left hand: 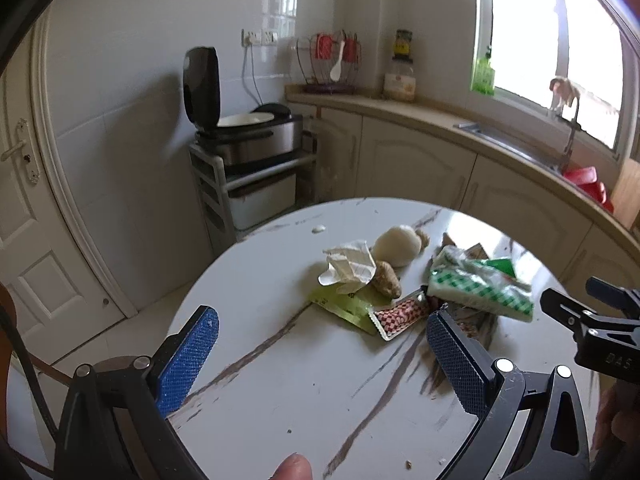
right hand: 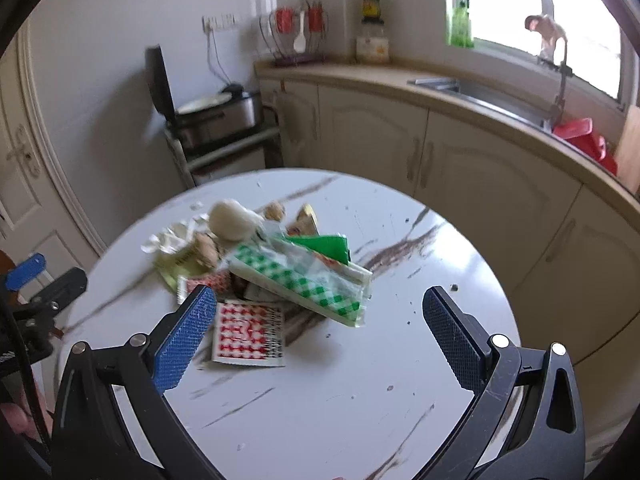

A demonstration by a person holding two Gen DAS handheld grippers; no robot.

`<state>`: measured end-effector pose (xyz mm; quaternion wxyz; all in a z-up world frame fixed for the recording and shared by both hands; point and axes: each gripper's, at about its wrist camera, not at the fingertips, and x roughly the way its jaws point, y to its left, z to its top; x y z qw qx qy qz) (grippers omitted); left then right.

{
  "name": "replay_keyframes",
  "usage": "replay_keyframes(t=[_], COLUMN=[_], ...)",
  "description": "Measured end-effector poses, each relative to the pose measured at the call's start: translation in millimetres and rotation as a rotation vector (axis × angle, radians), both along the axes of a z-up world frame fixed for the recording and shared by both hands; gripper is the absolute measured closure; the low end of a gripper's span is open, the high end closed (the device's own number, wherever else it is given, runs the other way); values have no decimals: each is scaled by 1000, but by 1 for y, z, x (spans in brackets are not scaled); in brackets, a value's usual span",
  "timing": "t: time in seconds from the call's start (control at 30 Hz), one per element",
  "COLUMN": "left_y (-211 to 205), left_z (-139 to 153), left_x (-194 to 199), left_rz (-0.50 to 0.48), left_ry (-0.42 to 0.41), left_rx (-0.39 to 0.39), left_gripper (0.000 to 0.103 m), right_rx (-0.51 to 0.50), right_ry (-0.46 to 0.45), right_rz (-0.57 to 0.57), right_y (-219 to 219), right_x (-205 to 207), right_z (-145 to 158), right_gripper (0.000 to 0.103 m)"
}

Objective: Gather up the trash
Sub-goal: 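Grasp the green-checked packet with the right tool while the left tool grasps the tissue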

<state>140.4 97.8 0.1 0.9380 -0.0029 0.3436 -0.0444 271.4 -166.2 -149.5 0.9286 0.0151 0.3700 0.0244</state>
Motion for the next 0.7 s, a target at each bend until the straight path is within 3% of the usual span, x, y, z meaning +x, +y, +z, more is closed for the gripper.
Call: replay_keyframes(t=[0.2,0.5,0.7], left_y=[-10,-18,-33], left_z=[-15,-40,-66], left_x=[45,128,175], left_rz=[-24,-46,-95], left_ry=[48,96,147], left_rx=[28,78,128], left_gripper=[1,1,1], right_rx=[-77,-281,-307], right_ry=[59,146,197], right_rz=[50,173,214], right_y=[10,45,47], right_x=[32,71,82], right_z=[-20,-53,-72], right_gripper=[0,0,5])
